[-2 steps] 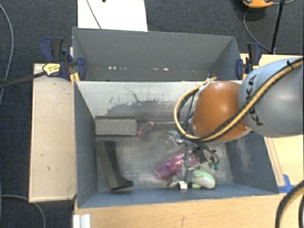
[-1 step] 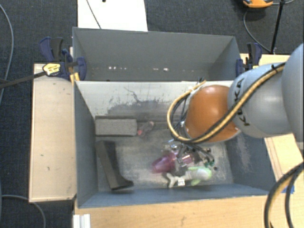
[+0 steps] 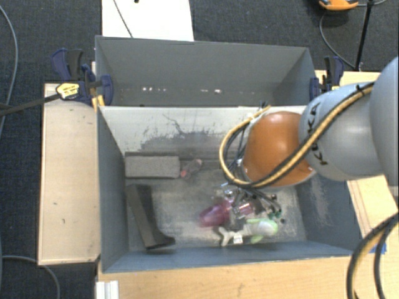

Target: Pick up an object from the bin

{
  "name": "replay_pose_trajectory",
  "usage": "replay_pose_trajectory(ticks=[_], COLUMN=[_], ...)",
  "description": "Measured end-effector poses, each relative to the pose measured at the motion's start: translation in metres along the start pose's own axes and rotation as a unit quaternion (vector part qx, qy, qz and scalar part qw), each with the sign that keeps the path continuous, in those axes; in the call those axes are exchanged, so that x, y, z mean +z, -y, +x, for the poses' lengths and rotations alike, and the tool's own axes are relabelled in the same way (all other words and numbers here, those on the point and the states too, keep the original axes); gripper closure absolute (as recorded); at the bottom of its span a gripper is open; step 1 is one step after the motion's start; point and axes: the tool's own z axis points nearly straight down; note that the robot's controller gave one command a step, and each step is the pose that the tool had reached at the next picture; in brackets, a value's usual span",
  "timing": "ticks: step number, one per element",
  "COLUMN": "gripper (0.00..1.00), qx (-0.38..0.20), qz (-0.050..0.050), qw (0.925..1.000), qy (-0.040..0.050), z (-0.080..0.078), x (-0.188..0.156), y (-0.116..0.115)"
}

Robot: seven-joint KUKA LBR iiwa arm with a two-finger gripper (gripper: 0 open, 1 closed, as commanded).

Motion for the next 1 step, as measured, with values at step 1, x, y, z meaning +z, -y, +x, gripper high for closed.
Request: replay_pose_trajectory(ticks=[1], gripper=[1.00], qx=[0.016], qz=[0.000], qw=[0.9999], qy=[0.0014], z=[-0.0147], x=[-0.1225], y=[0.0048])
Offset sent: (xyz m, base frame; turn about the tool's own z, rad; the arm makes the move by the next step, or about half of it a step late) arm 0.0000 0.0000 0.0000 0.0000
